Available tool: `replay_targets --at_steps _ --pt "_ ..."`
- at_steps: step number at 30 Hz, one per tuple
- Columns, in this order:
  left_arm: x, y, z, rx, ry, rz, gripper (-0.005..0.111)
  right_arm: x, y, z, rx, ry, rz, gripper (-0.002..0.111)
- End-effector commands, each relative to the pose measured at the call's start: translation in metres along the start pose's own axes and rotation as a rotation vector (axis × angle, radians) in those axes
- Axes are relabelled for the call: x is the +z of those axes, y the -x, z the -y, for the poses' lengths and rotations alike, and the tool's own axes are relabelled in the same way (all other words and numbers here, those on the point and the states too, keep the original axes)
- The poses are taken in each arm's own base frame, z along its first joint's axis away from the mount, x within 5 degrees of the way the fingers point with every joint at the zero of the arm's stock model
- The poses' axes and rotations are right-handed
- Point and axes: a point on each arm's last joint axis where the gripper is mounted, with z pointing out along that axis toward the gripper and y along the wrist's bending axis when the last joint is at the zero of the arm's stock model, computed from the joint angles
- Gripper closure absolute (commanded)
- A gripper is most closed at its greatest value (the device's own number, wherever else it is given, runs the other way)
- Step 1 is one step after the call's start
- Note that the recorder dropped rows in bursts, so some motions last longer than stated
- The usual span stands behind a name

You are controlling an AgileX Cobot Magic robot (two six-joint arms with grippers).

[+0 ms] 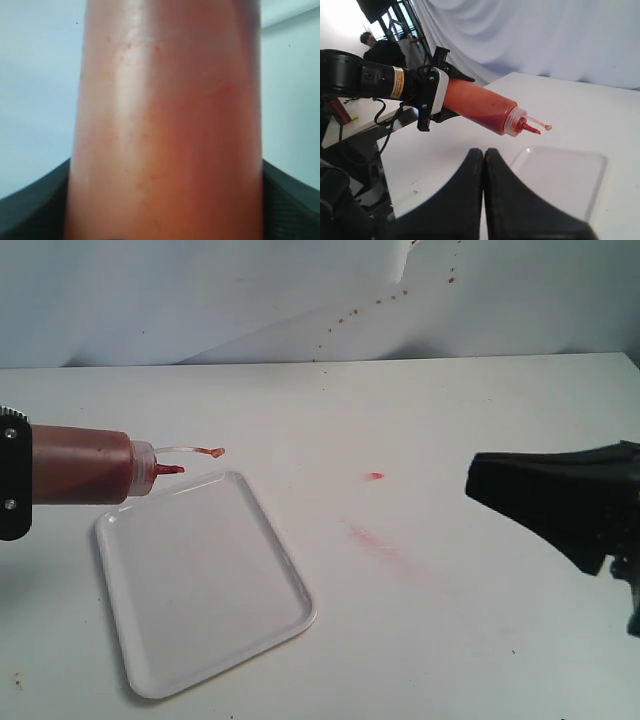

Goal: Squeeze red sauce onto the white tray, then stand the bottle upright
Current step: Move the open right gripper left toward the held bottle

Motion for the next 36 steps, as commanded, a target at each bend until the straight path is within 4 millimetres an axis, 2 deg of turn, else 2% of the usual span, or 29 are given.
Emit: replay_targets --at_steps 1,5,16,20,25,30,36 --pt "-0.003 0.0 -0.004 0.009 0.037 0.015 0.107 0.012 -0.002 0.019 0.09 0.072 -0.023 0.108" --pt "-0.003 0.0 -0.004 0.013 0.039 0.016 0.107 0.019 -0.014 0.035 0.084 0.066 -0.059 0.108" --pt "-0.003 -0.001 -0.005 0.035 0.05 0.009 0.107 0.02 -0.015 0.036 0.07 0.066 -0.061 0.108" --pt "-0.003 -0.001 -0.005 0.04 0.052 0.008 0.107 0.022 -0.016 0.034 -0.028 0.086 -0.064 0.108" --pt "-0.003 -0.001 -0.005 0.068 0.054 0.007 0.107 0.035 -0.022 0.02 -0.195 0.152 -0.107 0.108" --pt "-0.003 -0.001 -0.006 0.077 0.058 0.007 0.107 0.054 -0.012 0.024 -0.271 0.046 -0.187 0.108" --pt "-0.003 -0.001 -0.006 0.078 0.059 0.005 0.107 0.069 0.013 0.017 -0.356 0.064 -0.153 0.108"
